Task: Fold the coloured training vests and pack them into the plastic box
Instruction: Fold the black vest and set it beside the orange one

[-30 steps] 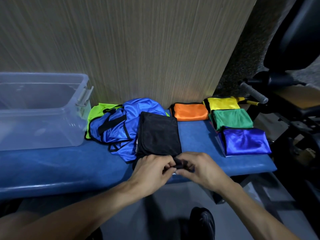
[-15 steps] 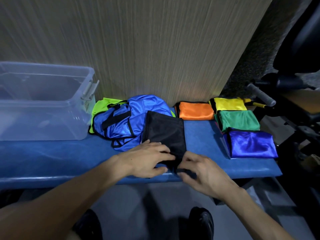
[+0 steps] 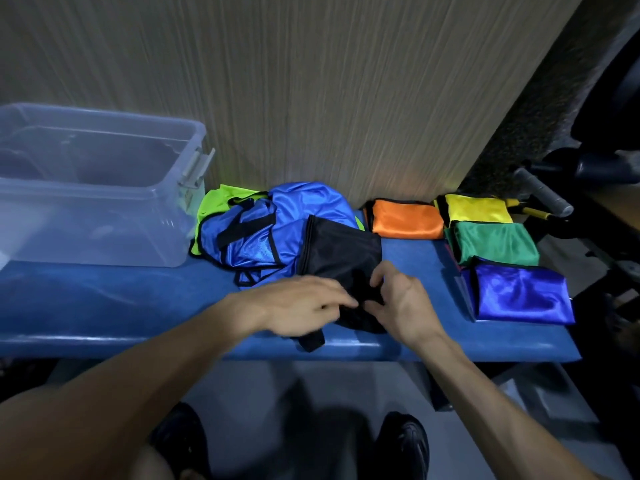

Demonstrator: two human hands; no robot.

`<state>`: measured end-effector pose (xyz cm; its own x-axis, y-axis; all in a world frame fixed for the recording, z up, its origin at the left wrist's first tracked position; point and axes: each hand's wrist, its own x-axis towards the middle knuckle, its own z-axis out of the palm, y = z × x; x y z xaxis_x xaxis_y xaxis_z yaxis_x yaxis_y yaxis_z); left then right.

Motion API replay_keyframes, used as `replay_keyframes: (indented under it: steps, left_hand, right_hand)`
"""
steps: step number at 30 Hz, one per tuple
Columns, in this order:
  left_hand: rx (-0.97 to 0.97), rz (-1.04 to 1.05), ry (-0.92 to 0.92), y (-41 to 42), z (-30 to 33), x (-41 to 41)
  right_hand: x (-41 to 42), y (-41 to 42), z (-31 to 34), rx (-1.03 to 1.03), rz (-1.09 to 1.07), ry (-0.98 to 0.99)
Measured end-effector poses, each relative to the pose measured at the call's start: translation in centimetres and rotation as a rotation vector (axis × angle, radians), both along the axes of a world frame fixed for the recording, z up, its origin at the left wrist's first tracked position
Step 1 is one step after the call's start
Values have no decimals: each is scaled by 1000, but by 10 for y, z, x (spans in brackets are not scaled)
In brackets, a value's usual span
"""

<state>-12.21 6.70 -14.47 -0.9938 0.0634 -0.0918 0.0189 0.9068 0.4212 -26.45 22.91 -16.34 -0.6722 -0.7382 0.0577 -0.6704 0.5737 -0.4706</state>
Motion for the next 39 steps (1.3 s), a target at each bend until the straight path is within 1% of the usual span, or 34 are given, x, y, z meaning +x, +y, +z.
replay_keyframes:
  steps: [1, 2, 3, 4, 5, 7, 9, 10, 12, 15, 17, 19, 22, 25, 29, 32, 36, 39]
  left_hand:
    - [64, 44, 98, -8, 5, 4]
    - [90, 93, 191, -16, 9, 10]
    - [90, 144, 247, -25, 12, 17]
    - [87, 180, 260, -32, 15, 25]
    - [84, 210, 231, -36, 18, 34]
    - [36, 253, 101, -36, 18, 50]
    - [-87, 296, 5, -24, 12, 59]
    - [-154, 317, -10, -16, 8, 61]
    - [-245, 353, 29, 2, -2, 63]
    - [-349, 388, 205, 22, -17, 62]
    - [-402, 394, 283, 28, -23, 62]
    - [-393, 399, 339, 28, -27, 64]
    - [-439, 353, 404, 27, -38, 65]
    - [-472, 312, 413, 33, -48, 67]
    - [-580, 299, 420, 45, -51, 64]
    - [-617, 303, 437, 49, -57, 59]
    - [-561, 298, 518, 51, -62, 58]
    - [-488, 209, 555, 42, -59, 61]
  right_hand:
    - [2, -2, 1, 4, 37, 23]
    - [3, -3, 2, 15, 73, 59]
    - [5, -4, 3, 32, 102, 97]
    - [7, -5, 3, 48, 121, 130]
    - [9, -5, 4, 64, 135, 154]
    - [11, -5, 3, 89, 158, 196]
    - [14, -6, 4, 119, 184, 239]
    - [16, -6, 6, 143, 203, 264]
    - [20, -6, 9, 206, 251, 311]
    - [27, -5, 15, 266, 333, 349]
    - [32, -4, 19, 307, 376, 346]
    - [36, -3, 24, 349, 405, 333]
    - [41, -1, 30, 409, 435, 327]
    - [45, 0, 30, 453, 451, 342]
    - [46, -2, 29, 484, 452, 343]
    - [47, -4, 29, 516, 453, 336]
    - [49, -7, 29, 553, 456, 329]
    - [51, -10, 27, 582, 460, 352]
